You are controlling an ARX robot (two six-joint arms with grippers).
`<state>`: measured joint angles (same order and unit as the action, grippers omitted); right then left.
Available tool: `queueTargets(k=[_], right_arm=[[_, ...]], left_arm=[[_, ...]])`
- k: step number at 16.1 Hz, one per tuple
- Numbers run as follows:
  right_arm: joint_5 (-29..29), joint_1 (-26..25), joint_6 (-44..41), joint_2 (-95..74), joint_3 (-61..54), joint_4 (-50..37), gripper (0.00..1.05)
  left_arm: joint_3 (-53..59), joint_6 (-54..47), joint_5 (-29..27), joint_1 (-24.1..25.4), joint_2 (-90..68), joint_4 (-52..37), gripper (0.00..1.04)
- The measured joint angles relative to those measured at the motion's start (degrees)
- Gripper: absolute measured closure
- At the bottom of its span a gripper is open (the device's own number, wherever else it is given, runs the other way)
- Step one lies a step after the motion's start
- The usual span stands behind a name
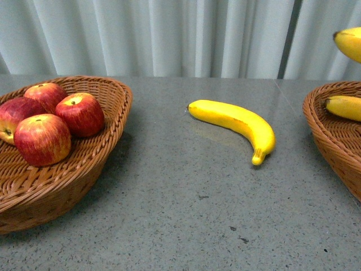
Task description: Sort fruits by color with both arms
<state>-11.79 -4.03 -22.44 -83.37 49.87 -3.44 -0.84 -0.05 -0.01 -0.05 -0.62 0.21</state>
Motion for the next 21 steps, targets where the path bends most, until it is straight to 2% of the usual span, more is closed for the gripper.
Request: queueTargets(k=[3,5,6,7,8,10,13,18,21], right_arm=[[-0.5,-4.9,-8.9,0.7,-1.3,2.4,0.7],[-2.1,-5.2,-13.1,1.6,-2.2,3.3,0.44],[-2.2,-2.3,-13.1,2.4,-0.2,3.0,0.22],[-2.4,7.1,-6.6,-1.5,9.1,-1.0,0.07],[-1.9,18.3,1.9,-14.1,20.4,-1.1,0.07],[0.1,23.7,2.7,-25.4,27.5,2.6,0.07],[1.9,26.3,2.7,-34.6,32.9,6.9,0.07],[6.8,26.1,5.1,-38.4,40.3,12.4,0.07],[7.2,25.7,7.0,-40.9,42.6,18.4,0.07]], left_arm=[[0.0,0.0,0.0,0.0,0.0,0.0,0.07],[0.0,0.0,0.0,0.0,0.0,0.0,0.07],[0.0,0.0,0.0,0.0,0.0,0.0,0.07],[0.0,0.0,0.0,0.0,0.0,0.0,0.07],[0.0,0.0,0.0,0.0,0.0,0.0,0.07],[0.0,0.0,0.0,0.0,0.0,0.0,0.07],[0.0,0.0,0.0,0.0,0.0,0.0,0.07],[0.0,0.0,0.0,0.0,0.0,0.0,0.07],[0.0,0.0,0.0,0.0,0.0,0.0,0.07]])
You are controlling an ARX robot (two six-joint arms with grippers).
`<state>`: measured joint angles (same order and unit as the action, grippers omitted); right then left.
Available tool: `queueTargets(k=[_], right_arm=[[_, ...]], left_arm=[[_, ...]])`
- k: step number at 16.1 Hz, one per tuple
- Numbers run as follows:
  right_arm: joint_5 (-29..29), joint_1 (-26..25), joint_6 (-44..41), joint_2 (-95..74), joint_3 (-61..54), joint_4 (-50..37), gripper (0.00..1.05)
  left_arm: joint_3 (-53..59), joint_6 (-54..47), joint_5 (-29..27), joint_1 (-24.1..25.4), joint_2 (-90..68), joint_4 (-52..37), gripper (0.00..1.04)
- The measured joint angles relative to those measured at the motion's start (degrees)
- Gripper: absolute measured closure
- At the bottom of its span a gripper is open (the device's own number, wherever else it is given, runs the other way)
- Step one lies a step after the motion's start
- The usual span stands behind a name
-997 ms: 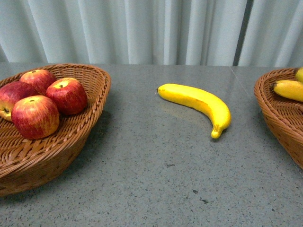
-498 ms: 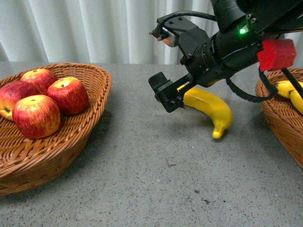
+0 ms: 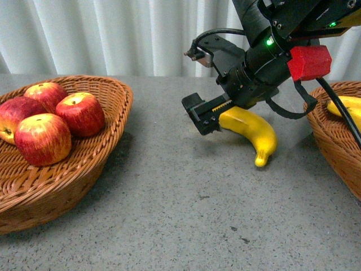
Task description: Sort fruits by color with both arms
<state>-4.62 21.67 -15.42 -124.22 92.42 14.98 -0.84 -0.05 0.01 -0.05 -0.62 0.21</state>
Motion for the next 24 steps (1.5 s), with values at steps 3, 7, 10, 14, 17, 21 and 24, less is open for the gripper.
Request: queueTargets(k=[3,7,10,14,17,21,24], right_arm=[[1.5,0.0,0.6,-1.5,1.8,2.9,0.07],[3.7,0.4,0.4,-2.4,1.8,0.9,0.34],[2.1,0.0,2.2,-1.9,1.0,-4.2,0.69],[-5.9,-3.4,11.7,5.9,-1.8,-13.2,0.71],[-11.5,-11.1,18.0,18.4,-9.6,-18.5,0.71],[-10.6,-24.1,4.3,30.0,-26.8,-21.4,0.71],[-11.8,-31.4,-7.8,34.7,-36.5,-18.7,0.71]], left_arm=[[0.0,0.0,0.0,0.0,0.0,0.0,0.07],[0.0,0.0,0.0,0.0,0.0,0.0,0.07],[0.0,0.0,0.0,0.0,0.0,0.0,0.07],[0.0,0.0,0.0,0.0,0.0,0.0,0.07],[0.0,0.0,0.0,0.0,0.0,0.0,0.07],[0.0,0.0,0.0,0.0,0.0,0.0,0.07],[0.0,0.0,0.0,0.0,0.0,0.0,0.07]])
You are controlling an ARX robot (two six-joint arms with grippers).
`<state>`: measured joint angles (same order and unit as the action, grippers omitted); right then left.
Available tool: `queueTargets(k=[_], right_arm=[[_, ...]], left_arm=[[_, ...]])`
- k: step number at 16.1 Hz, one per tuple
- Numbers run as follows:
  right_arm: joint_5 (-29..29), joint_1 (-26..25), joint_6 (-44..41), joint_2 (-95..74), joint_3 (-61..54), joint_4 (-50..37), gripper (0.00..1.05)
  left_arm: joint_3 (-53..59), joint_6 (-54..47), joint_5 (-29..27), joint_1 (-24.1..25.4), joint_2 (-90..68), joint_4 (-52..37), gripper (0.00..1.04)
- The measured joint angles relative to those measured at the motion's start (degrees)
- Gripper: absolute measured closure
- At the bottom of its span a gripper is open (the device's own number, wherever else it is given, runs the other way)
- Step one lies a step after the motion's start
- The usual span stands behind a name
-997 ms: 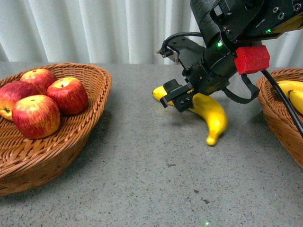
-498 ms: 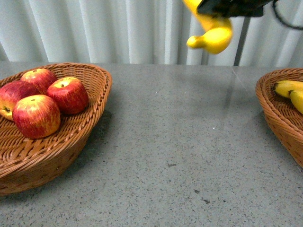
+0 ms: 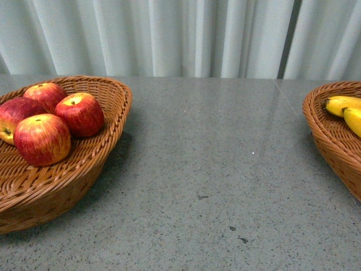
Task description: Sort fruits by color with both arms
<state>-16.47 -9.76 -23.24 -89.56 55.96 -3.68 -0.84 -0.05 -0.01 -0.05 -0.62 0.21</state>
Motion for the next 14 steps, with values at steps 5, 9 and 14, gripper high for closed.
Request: queueTargets(k=[5,9,14], right_arm=[[-1.2,-1.3,-8.8,4.8,-5.4,-0.3,0.39],[-6.1,-2.0,-5.3,9.2,-5.4,0.0,0.08],[-18.8,-10.9,10.1,27.7,-9.1,-8.7,0.07]], left_arm=[[0.0,0.0,0.0,0.0,0.0,0.0,0.07],[0.0,0.0,0.0,0.0,0.0,0.0,0.07],[0.0,0.0,0.0,0.0,0.0,0.0,0.07]])
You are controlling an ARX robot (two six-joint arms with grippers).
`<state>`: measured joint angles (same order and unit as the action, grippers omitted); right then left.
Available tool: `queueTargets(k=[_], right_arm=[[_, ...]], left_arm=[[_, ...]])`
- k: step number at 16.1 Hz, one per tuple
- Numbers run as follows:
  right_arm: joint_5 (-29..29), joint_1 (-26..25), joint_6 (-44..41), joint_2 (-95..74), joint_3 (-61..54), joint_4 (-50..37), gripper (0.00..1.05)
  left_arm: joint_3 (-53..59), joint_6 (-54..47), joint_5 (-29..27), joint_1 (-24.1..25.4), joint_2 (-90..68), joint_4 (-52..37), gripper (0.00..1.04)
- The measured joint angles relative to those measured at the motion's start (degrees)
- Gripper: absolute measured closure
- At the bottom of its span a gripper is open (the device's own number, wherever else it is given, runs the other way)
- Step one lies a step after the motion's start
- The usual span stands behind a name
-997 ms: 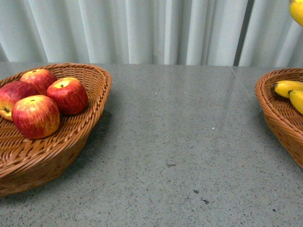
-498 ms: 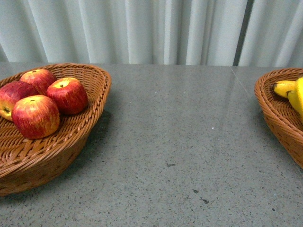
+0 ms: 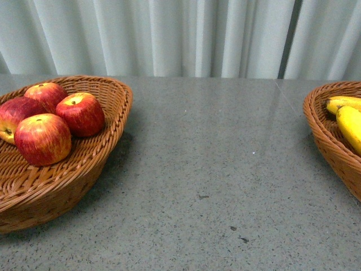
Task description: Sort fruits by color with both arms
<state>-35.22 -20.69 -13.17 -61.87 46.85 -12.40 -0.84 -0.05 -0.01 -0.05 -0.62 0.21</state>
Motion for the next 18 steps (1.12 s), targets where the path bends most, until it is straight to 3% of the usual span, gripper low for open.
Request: queueTargets(k=[4,5,6,8,9,10,13,14,18], right_arm=[[-9.9,-13.0,11.8,12.5,-0.4,-0.6,0.09],[-5.1,-15.1,12.2,16.0,-0.6,6.6,0.17],[-3.8,-16.9,12.4,19.1,-2.5,10.7,0.25],[-5.6,-20.0,12.4,23.7,-6.8,14.7,0.35],[-10.1,-24.9,12.4,28.8,-11.6,17.2,0.47],[-7.7,-23.9,12.7,33.1,-15.0,16.3,0.6],[3.7,-10.4,12.7,43.1,-25.2,15.4,0.96],[7.6,-6.5,12.8,45.2,-28.0,15.3,1.03],[20.1,6.0,12.7,51.8,-35.1,14.1,1.03]], left_arm=[[0.0,0.0,0.0,0.0,0.0,0.0,0.07],[0.0,0.0,0.0,0.0,0.0,0.0,0.07],[0.0,0.0,0.0,0.0,0.0,0.0,0.07],[0.0,0.0,0.0,0.0,0.0,0.0,0.07],[0.0,0.0,0.0,0.0,0.0,0.0,0.07],[0.0,0.0,0.0,0.0,0.0,0.0,0.07],[0.0,0.0,0.0,0.0,0.0,0.0,0.07],[0.0,0.0,0.0,0.0,0.0,0.0,0.07],[0.0,0.0,0.0,0.0,0.0,0.0,0.07]])
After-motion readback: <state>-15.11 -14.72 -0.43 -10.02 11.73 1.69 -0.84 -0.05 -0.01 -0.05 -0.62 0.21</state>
